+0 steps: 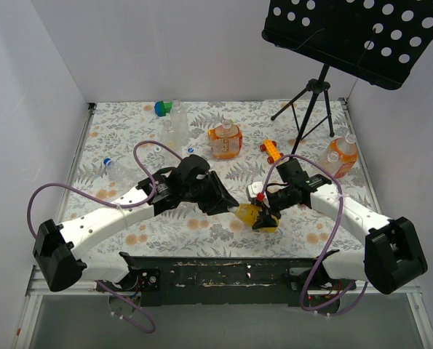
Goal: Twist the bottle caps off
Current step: Unscrew the bottle cap from the plastic bottle, then place the bottle cap at the center of the board, then place the plastic bottle at the center of the board.
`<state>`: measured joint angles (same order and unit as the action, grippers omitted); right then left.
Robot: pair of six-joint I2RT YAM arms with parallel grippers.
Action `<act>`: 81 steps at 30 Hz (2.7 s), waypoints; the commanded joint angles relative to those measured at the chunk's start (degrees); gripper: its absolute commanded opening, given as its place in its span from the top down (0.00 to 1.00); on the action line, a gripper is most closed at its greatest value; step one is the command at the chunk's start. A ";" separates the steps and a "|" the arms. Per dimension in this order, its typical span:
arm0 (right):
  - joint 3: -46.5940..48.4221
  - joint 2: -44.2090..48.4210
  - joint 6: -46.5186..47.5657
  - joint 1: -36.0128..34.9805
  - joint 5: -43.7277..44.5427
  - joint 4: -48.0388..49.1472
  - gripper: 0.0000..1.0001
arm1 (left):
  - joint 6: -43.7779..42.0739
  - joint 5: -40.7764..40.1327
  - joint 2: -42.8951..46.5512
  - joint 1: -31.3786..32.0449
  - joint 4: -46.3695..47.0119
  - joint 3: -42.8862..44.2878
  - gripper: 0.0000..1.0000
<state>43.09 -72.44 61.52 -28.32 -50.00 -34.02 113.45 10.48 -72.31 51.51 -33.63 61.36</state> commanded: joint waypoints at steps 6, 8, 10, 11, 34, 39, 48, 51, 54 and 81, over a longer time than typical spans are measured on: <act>-0.82 0.46 2.82 0.72 5.26 -6.76 0.90 | 6.00 -0.02 8.68 -4.31 3.92 -0.80 1.00; -0.90 0.55 2.91 0.72 5.17 -6.85 0.90 | 5.91 0.50 8.86 -4.83 4.09 -1.24 1.00; -0.90 0.55 2.91 0.72 5.00 -6.94 0.91 | 5.73 0.94 8.86 -5.27 4.45 -1.77 1.00; -0.90 0.55 2.91 0.72 5.00 -6.85 0.91 | 5.56 1.03 8.86 -5.45 4.53 -1.77 1.00; 1.12 0.90 2.64 1.86 0.43 -8.26 0.90 | -34.42 -29.53 -3.96 -13.27 8.48 -11.44 1.00; 1.21 0.99 1.94 1.95 0.08 -7.64 0.90 | -38.21 -35.53 -11.34 -14.85 11.29 -10.12 1.00; 0.86 1.52 1.50 1.95 -0.10 -7.11 0.90 | -37.69 -34.74 -20.49 -18.81 15.70 -8.02 0.85; 0.85 1.69 1.33 1.95 -0.10 -7.02 0.90 | -37.68 -33.60 -19.45 -18.90 15.44 -7.49 0.55; 0.94 1.69 0.63 1.95 -0.10 -6.41 0.90 | -38.21 -31.58 -16.82 -18.90 14.03 -6.79 0.43; -0.20 -0.94 -20.30 2.39 -8.54 9.15 0.90 | -38.57 26.00 2.54 -10.64 43.91 -17.60 0.21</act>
<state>42.41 -74.08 42.76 -26.26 -53.93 -27.18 73.34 38.04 -67.02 39.68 7.25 41.58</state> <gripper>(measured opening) 0.636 0.858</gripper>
